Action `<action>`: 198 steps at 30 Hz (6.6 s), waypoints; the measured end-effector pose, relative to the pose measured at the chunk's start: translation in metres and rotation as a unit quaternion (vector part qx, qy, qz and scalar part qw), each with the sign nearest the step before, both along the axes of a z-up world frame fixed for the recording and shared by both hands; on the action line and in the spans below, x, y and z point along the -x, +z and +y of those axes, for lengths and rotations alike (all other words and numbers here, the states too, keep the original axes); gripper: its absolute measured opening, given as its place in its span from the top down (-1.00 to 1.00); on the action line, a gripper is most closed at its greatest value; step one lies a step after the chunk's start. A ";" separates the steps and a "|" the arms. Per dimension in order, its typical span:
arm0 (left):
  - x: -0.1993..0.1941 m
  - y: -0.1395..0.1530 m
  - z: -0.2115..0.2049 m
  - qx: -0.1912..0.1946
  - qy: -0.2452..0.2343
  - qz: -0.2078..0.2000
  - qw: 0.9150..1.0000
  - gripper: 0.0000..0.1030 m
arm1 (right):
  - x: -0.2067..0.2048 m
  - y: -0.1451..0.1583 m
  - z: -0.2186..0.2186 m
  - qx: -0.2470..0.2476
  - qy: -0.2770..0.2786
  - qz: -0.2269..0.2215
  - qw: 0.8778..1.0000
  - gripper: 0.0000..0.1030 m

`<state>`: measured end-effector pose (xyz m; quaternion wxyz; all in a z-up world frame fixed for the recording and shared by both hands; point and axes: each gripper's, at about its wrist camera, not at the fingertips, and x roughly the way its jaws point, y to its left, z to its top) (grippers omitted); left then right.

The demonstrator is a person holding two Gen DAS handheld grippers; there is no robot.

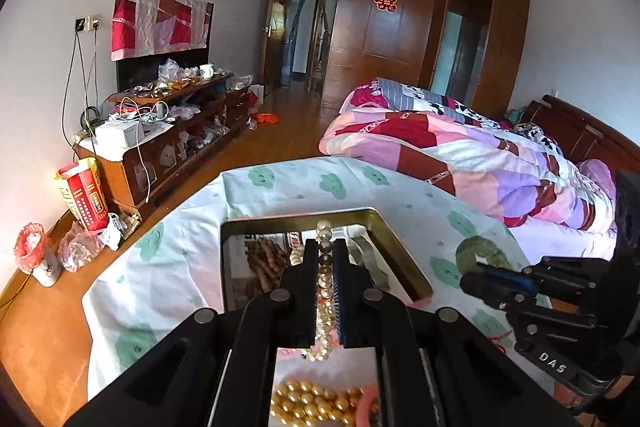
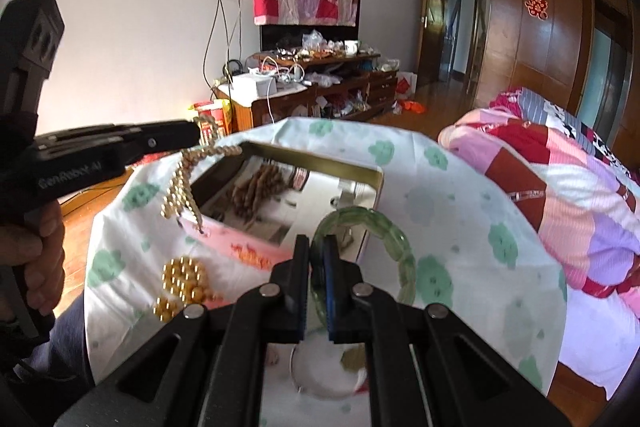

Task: Organize jewelry
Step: 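Lower the pearls into the tin with the left tool while the right tool places the jade bangle inside, then grasp the pink bangle with the left tool while the right tool approaches the red-string charm, then lift the pink bangle with the left tool while the right tool grasps the red-string charm, then carry the pink bangle over the tin with the left tool while the right tool carries the red-string charm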

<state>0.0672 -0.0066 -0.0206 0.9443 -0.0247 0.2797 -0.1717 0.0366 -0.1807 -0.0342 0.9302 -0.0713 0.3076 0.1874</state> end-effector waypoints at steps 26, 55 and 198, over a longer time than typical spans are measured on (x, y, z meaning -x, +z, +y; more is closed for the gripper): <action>-0.045 -0.015 -0.003 -0.030 0.023 0.019 0.999 0.89 | -0.062 0.007 0.031 0.005 0.019 -0.021 1.000 0.83; -0.059 -0.043 -0.006 -0.058 0.034 0.062 0.996 0.83 | -0.095 -0.040 0.044 0.027 0.012 0.037 0.999 0.70; 0.031 -0.018 0.014 -0.014 0.041 0.042 0.998 0.81 | 0.029 -0.007 -0.040 -0.023 -0.087 -0.016 0.996 0.93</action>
